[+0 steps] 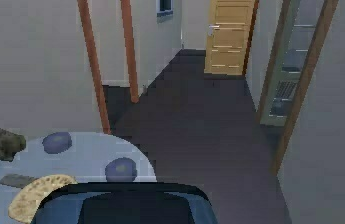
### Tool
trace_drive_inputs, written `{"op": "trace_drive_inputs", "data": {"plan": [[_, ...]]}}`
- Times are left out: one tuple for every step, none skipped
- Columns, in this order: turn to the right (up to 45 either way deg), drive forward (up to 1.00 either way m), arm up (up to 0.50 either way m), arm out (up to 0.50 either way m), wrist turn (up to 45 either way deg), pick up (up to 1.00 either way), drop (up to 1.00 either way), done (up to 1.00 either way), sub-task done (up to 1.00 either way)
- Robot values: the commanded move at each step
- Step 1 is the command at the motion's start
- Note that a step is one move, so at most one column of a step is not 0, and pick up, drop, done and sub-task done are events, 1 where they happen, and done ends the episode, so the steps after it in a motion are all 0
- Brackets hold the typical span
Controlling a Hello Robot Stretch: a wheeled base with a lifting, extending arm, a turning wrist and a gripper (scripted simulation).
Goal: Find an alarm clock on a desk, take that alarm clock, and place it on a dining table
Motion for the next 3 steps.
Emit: {"op": "trace_drive_inputs", "data": {"plan": [[24.0, 0.00, 0.00, 0.00, 0.0, 0.00, 0.00, 0.00, 0.00], [0.0, 0.20, 0.00, 0.00, 0.0, 0.00, 0.00, 0.00, 0.00], [-9.0, 0.00, 0.00, 0.00, 0.0, 0.00, 0.00, 0.00, 0.00]]}}
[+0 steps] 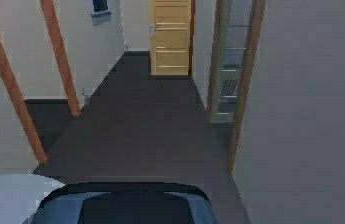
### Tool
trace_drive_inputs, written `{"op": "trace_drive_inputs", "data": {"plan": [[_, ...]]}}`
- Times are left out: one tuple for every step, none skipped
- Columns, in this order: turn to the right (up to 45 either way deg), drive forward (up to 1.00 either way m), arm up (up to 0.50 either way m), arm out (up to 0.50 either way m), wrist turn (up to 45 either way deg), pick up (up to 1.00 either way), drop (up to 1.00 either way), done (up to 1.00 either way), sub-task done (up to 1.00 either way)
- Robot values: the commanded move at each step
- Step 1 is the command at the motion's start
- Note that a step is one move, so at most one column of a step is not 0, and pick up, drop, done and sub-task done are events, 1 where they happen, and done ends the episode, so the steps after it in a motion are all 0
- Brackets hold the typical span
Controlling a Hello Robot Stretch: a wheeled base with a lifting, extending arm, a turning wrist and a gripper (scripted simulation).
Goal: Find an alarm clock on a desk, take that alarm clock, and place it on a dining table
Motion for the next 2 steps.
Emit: {"op": "trace_drive_inputs", "data": {"plan": [[0.0, 0.35, 0.00, 0.00, 0.0, 0.00, 0.00, 0.00, 0.00], [-9.0, 0.00, 0.00, 0.00, 0.0, 0.00, 0.00, 0.00, 0.00]]}}
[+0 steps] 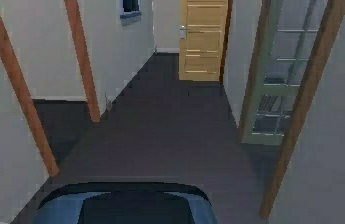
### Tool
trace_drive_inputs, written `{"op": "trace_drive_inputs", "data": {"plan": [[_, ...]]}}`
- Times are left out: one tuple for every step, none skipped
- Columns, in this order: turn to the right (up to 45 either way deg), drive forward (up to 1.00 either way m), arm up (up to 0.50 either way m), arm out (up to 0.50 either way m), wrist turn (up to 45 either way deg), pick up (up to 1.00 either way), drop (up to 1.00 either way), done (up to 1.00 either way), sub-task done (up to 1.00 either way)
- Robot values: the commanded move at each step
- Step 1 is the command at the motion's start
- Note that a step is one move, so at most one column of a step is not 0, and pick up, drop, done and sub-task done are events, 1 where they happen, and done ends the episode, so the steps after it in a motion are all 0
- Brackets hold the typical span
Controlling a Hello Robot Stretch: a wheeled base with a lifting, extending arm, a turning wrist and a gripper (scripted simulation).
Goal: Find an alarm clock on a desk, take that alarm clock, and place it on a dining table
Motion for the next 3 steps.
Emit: {"op": "trace_drive_inputs", "data": {"plan": [[9.0, 0.00, 0.00, 0.00, 0.0, 0.00, 0.00, 0.00, 0.00], [-6.0, 0.00, 0.00, 0.00, 0.0, 0.00, 0.00, 0.00, 0.00], [6.0, 0.00, 0.00, 0.00, 0.0, 0.00, 0.00, 0.00, 0.00]]}}
